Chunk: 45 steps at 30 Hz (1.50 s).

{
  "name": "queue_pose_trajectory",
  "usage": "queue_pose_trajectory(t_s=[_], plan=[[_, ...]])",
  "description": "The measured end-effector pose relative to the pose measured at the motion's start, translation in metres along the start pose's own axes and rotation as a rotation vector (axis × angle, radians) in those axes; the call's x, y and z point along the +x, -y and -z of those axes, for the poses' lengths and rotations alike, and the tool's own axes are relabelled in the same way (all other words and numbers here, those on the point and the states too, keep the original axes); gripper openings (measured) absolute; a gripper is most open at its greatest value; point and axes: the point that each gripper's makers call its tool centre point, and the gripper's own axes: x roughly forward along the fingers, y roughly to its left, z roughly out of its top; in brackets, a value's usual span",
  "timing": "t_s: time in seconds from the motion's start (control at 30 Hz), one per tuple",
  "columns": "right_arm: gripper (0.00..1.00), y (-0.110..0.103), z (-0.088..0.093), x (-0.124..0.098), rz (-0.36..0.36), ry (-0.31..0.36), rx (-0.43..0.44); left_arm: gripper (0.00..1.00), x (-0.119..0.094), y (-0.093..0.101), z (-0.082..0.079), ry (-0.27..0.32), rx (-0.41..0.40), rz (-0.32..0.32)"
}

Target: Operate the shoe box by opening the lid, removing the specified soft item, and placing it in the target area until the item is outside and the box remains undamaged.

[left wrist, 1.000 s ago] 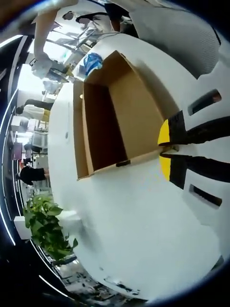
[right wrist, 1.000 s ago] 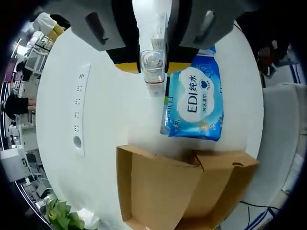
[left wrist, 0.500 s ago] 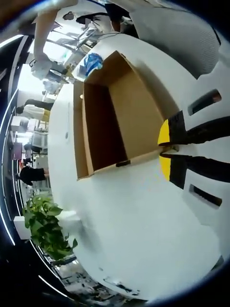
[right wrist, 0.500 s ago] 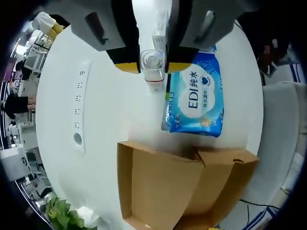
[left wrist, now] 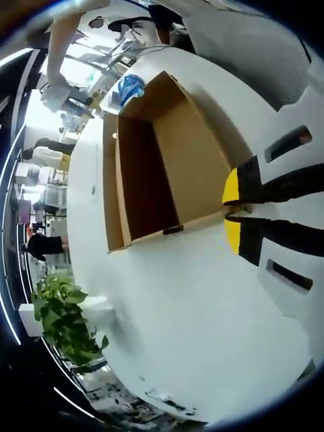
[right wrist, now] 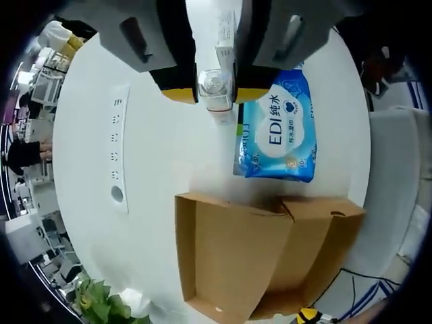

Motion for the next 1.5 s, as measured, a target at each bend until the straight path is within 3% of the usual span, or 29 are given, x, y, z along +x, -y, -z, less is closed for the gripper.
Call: queue_pose_trajectory(t_s=[0.4, 0.93, 1.5], plan=[[0.19, 0.001, -0.006, -0.011, 0.028, 0.051, 0.046, 0.04, 0.0, 0.0, 0.001, -0.003, -0.014, -0.006], [0.2, 0.008, -0.043, -0.033, 0.081, 0.26, 0.3, 0.03, -0.001, 0.0, 0.001, -0.004, -0.023, -0.029], [0.19, 0.009, -0.077, -0.012, 0.095, 0.367, 0.54, 0.02, -0.001, -0.001, 0.001, -0.001, -0.043, -0.056]])
